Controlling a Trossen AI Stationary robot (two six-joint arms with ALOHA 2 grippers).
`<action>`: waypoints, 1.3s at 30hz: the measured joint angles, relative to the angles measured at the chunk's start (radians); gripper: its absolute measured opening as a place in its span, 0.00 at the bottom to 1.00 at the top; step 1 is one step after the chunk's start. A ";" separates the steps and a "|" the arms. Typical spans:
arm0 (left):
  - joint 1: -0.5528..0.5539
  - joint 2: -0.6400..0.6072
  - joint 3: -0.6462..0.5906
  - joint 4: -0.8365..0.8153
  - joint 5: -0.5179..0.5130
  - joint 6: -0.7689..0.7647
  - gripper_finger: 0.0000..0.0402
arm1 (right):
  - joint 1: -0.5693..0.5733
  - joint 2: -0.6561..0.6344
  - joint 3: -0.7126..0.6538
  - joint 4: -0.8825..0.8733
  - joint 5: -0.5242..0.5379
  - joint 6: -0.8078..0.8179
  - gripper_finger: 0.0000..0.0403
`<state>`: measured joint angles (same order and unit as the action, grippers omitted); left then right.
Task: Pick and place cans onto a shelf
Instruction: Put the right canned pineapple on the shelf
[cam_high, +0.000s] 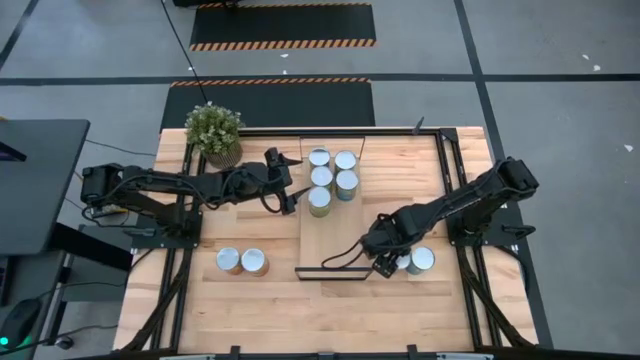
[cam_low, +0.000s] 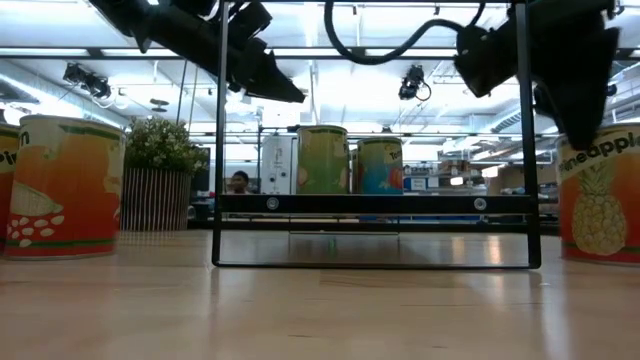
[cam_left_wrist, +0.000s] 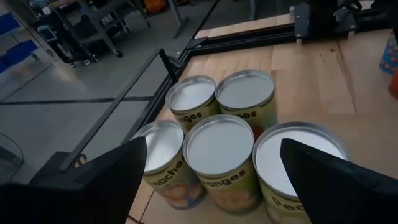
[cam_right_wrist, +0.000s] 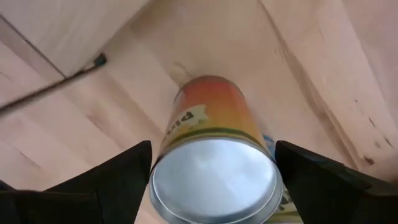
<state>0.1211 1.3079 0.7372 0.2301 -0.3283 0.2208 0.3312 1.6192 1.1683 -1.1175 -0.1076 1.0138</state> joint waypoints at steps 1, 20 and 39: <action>0.000 0.000 0.000 -0.003 0.000 -0.001 0.93 | 0.009 0.000 0.000 -0.002 0.001 -0.001 0.87; -0.001 0.000 0.000 -0.027 0.000 -0.026 0.93 | 0.097 0.000 0.000 -0.010 0.036 -0.022 0.86; -0.001 0.000 0.000 -0.026 0.000 -0.024 0.93 | 0.063 -0.001 0.036 -0.057 0.066 -0.157 0.86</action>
<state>0.1204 1.3082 0.7372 0.2043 -0.3286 0.1971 0.3938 1.6183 1.2045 -1.1747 -0.0418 0.8564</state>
